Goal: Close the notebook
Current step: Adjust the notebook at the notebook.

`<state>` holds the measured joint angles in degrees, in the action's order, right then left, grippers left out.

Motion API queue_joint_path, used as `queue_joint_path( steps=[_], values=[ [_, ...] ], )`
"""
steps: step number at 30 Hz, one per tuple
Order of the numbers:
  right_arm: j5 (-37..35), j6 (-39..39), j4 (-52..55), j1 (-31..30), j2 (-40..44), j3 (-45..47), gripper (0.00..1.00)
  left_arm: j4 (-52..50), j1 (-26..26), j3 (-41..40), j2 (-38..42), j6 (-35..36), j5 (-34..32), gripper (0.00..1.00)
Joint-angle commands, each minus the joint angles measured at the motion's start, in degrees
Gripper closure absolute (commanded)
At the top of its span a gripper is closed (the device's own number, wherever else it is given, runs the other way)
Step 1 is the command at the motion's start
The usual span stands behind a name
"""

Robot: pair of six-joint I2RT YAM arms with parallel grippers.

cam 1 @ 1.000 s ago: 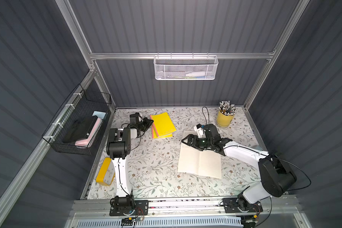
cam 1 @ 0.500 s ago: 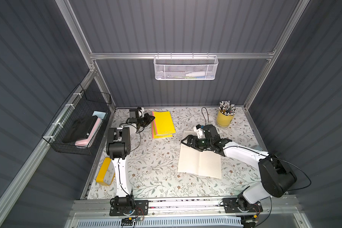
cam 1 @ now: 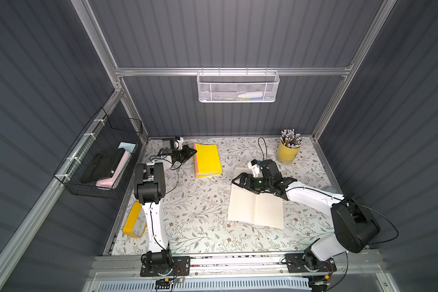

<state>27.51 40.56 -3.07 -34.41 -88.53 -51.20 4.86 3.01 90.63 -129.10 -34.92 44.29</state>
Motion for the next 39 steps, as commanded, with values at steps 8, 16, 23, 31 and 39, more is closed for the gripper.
queue_joint_path(
  steps=[8, 16, 23, 31, 39],
  values=[
    [-0.7, 0.2, -0.3, -0.4, 0.7, 0.0, 0.01, -1.5, 1.0, 2.7, -1.1, 2.9, 2.9, 1.00],
    [-0.5, 0.1, -0.2, -0.5, 0.3, -0.5, 0.01, -1.8, 0.9, 2.7, -2.1, 3.4, 3.5, 1.00],
    [-0.5, 0.1, -0.1, -0.6, 0.2, -0.8, 0.01, -5.2, 0.9, 6.0, -4.3, 5.4, 4.6, 1.00],
    [-0.5, 0.1, 0.0, -0.6, 0.1, -1.1, 0.01, -6.1, 0.9, 5.1, -4.3, 6.7, 4.0, 1.00],
    [-0.4, 0.1, -0.2, -0.7, -0.5, -1.4, 0.01, -5.7, 0.9, 4.5, -3.9, 6.8, 3.0, 0.80]
  ],
)
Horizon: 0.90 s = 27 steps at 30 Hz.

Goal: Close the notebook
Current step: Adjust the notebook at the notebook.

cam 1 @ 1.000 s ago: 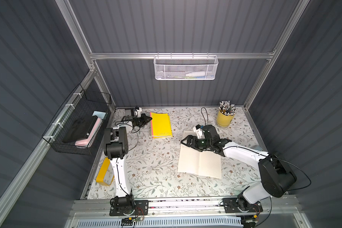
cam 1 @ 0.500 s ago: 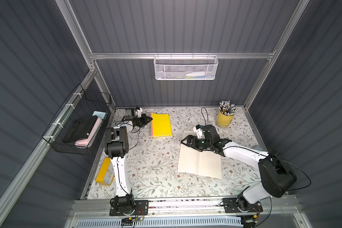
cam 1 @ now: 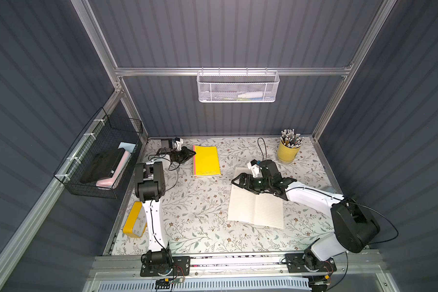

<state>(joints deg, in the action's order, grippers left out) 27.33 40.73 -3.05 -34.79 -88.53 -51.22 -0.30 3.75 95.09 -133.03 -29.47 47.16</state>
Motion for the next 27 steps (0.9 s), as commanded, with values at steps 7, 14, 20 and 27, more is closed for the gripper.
queue_joint_path(
  steps=[7, 14, 20, 27],
  values=[
    [-0.1, 0.1, -0.5, -0.4, -0.6, -1.0, 0.01, 0.4, 0.1, -1.6, 1.0, 0.5, -1.1, 0.76],
    [0.0, 0.1, -0.9, -0.5, -0.8, -0.8, 0.01, 1.3, 0.1, -5.6, 4.6, -0.1, -6.7, 0.68],
    [0.0, 0.2, -1.1, -0.7, -0.9, -0.5, 0.01, 1.4, 0.1, -6.8, 7.2, 2.3, -8.6, 0.62],
    [0.1, 0.6, -1.7, -1.0, -1.4, -0.6, 0.01, -1.9, 0.1, -8.5, 12.2, 3.9, -14.6, 0.65]
  ],
)
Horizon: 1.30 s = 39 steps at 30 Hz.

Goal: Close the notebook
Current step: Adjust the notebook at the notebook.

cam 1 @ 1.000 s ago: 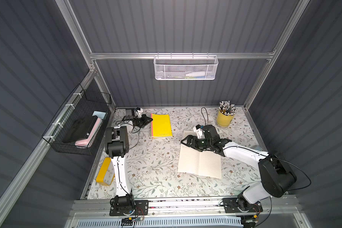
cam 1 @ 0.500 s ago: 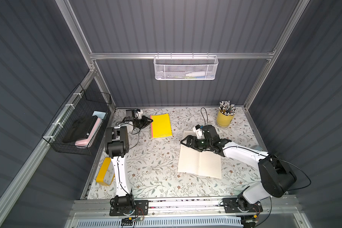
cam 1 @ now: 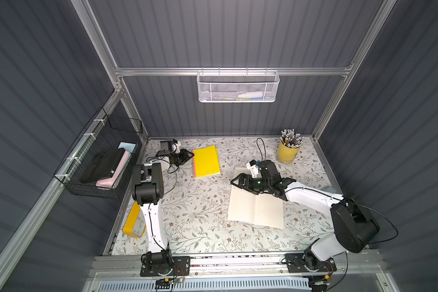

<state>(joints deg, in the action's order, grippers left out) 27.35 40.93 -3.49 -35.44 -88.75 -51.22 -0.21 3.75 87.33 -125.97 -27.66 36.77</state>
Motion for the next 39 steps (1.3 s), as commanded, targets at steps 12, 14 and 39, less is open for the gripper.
queue_joint_path(
  steps=[12, 14, 39],
  values=[
    [0.1, 0.6, -1.4, -1.2, -1.9, -1.2, 0.01, -16.5, -2.9, 1.1, 4.6, 10.5, -23.7, 1.00],
    [0.0, 0.6, -1.4, -1.2, -1.7, -1.2, 0.01, -16.8, -3.7, 1.2, 4.2, 11.0, -24.3, 1.00],
    [0.0, 0.2, -1.2, -1.2, -1.2, -0.9, 0.01, -21.3, -8.9, 4.9, 2.0, 10.8, -29.9, 1.00]
  ],
)
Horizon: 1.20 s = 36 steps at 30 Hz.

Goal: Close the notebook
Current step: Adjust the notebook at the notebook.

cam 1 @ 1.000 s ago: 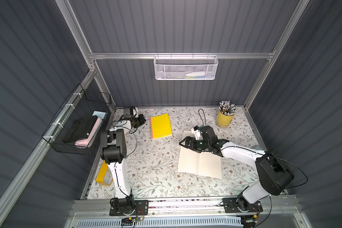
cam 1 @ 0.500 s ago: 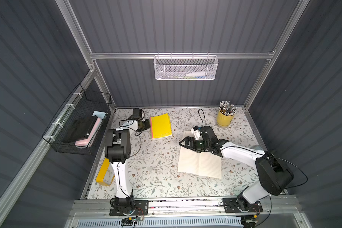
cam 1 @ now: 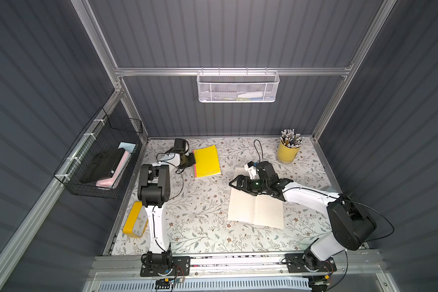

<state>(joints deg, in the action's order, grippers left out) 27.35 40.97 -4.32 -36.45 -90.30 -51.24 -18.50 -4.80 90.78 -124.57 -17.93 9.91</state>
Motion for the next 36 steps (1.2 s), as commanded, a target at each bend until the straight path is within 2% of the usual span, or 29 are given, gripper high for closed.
queue_joint_path(
  steps=[1, 3, 4, 6, 12, 17, 19, 23, 26, 29, 36],
  values=[
    [-0.1, 0.1, -0.4, -0.2, 0.4, -1.1, 0.01, -3.7, -0.4, 1.3, 1.5, 1.1, -5.5, 1.00],
    [-0.2, 0.0, -0.1, -0.1, 0.4, -1.1, 0.01, -3.6, -0.4, 0.0, 3.9, 1.3, -9.4, 0.99],
    [-0.3, -0.1, 0.1, -0.2, 0.5, -1.3, 0.01, -3.0, -0.4, -0.9, 5.5, 1.3, -10.3, 0.95],
    [-0.5, -0.3, 0.3, -0.2, 0.8, -1.5, 0.01, -1.5, -0.4, -3.1, 9.2, 1.2, -10.3, 0.82],
    [-1.0, -1.7, 2.3, -0.2, 0.5, -3.0, 0.01, 2.0, -2.2, -11.4, 19.3, -2.0, 0.7, 0.72],
    [-3.2, -2.4, 2.8, -0.2, 2.4, -0.9, 0.01, 15.3, -3.5, -30.5, 31.8, -12.6, 9.6, 0.63],
    [-4.6, -3.1, 3.3, 0.1, 4.1, 0.9, 0.01, 17.8, -4.1, -35.5, 36.4, -15.2, 10.7, 0.61],
    [-6.7, -3.6, 3.9, 1.3, 8.6, 4.9, 0.01, 16.7, -5.3, -40.1, 43.3, -16.5, 12.0, 0.55],
    [-7.7, -4.8, 4.8, 2.6, 12.2, 7.7, 0.01, 18.5, -6.7, -44.5, 48.5, -20.5, 14.2, 0.52],
    [-8.5, -5.8, 5.8, 4.0, 15.1, 10.3, 0.01, 22.3, -10.1, -49.6, 53.0, -25.9, 12.9, 0.50],
    [-3.7, -6.2, 5.8, 11.0, 19.3, 17.7, 0.01, 35.5, -26.7, -62.2, 60.3, -40.8, -3.2, 0.49]
  ],
)
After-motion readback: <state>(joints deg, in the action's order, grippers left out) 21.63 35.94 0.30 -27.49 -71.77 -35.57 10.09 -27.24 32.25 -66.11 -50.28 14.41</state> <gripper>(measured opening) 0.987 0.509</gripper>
